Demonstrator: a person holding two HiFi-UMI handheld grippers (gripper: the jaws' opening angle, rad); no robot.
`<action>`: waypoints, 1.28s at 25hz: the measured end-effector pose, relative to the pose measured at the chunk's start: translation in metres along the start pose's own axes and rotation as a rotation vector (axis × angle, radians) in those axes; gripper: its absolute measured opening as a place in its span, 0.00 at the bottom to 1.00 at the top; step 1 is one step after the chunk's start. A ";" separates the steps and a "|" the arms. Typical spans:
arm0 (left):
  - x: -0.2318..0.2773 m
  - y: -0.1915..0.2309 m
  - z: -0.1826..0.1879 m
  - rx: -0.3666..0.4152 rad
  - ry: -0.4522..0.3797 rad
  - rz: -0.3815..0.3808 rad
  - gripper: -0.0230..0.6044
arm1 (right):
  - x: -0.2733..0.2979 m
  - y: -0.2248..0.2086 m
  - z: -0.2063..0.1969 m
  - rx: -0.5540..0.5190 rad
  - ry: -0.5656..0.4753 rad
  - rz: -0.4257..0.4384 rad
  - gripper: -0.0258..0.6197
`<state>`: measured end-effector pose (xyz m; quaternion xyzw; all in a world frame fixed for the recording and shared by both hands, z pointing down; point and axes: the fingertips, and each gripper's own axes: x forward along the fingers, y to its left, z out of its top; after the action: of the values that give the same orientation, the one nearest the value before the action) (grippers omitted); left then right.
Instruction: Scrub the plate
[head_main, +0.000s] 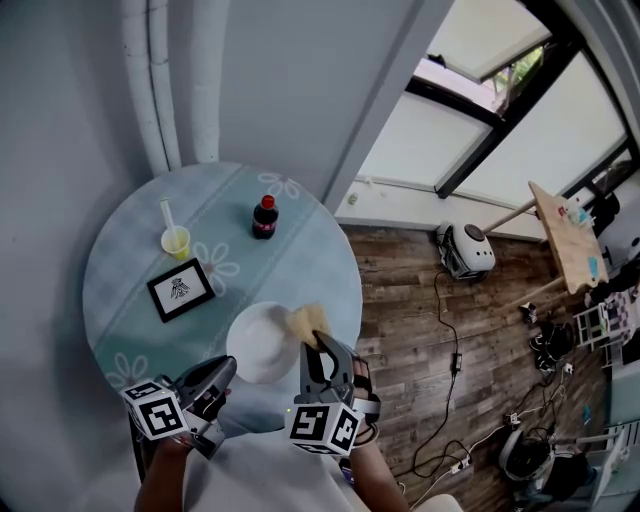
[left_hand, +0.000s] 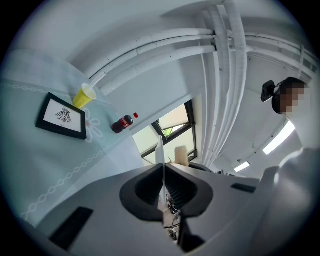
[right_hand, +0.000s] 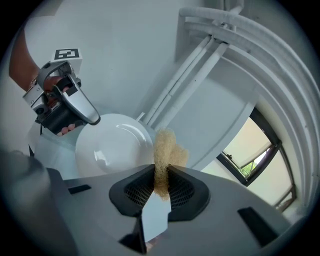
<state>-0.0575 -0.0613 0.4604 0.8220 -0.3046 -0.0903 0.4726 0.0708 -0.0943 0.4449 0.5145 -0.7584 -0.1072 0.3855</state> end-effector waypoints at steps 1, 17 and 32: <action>0.000 0.003 0.000 -0.014 -0.001 0.002 0.06 | -0.001 -0.003 -0.002 0.014 -0.001 -0.007 0.14; -0.003 0.042 -0.016 -0.170 -0.026 0.052 0.06 | -0.004 -0.019 -0.024 0.033 0.044 -0.084 0.14; 0.002 0.077 -0.033 -0.277 0.002 0.134 0.06 | 0.000 -0.006 -0.024 0.087 0.045 -0.037 0.14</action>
<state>-0.0732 -0.0665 0.5424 0.7268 -0.3428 -0.0991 0.5869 0.0920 -0.0909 0.4580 0.5473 -0.7436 -0.0695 0.3778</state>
